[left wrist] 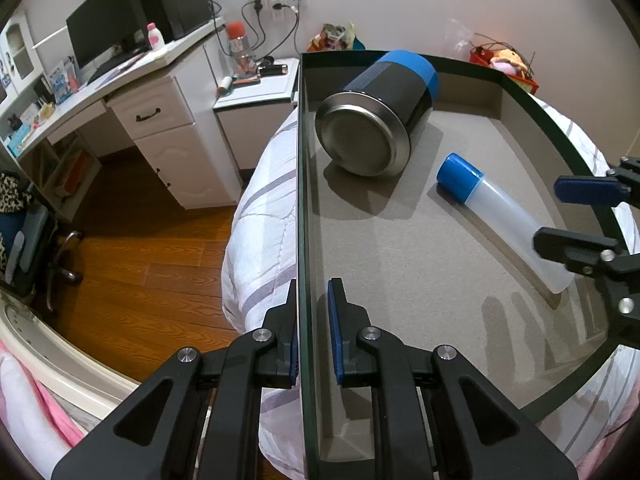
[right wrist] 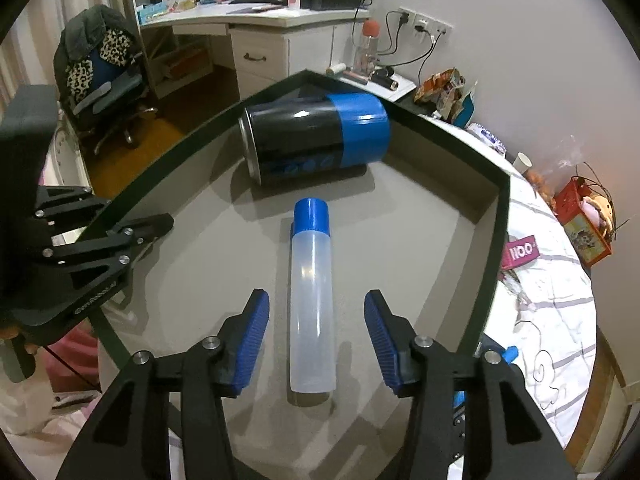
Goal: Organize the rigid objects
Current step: 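Withdraw the right gripper from the tray toward the black remote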
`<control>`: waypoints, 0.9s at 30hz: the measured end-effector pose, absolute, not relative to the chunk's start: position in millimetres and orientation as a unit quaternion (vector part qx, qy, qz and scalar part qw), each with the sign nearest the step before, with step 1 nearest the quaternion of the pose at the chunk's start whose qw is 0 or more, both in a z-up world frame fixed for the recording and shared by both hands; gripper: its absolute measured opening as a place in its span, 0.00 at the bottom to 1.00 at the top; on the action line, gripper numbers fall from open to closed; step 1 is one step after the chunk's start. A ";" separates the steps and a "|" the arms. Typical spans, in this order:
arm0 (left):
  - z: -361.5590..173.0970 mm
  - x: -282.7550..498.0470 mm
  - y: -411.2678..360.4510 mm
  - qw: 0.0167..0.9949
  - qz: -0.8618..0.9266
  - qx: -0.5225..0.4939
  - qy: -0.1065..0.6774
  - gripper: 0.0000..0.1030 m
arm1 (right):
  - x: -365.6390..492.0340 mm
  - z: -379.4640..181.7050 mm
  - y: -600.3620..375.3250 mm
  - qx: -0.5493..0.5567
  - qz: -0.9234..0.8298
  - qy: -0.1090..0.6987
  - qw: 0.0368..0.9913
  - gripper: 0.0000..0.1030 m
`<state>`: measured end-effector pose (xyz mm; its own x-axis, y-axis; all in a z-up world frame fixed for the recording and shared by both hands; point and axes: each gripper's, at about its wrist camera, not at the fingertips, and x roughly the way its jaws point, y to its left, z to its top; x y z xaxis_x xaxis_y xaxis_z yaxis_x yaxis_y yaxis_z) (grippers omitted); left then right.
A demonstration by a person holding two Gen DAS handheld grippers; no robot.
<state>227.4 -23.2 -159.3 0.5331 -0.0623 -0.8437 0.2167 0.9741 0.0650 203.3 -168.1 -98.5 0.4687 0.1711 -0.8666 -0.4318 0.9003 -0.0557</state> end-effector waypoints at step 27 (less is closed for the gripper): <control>-161.3 226.0 -21.3 0.869 -0.075 0.091 0.480 0.11 | 185.8 -78.7 -209.0 -0.102 0.141 0.454 0.874 0.50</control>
<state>226.0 -21.3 -161.3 0.5284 -0.0434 -0.8479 0.2171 0.9724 0.0855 185.8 -209.0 -78.7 0.5480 0.1542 -0.8222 -0.3396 0.9392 -0.0502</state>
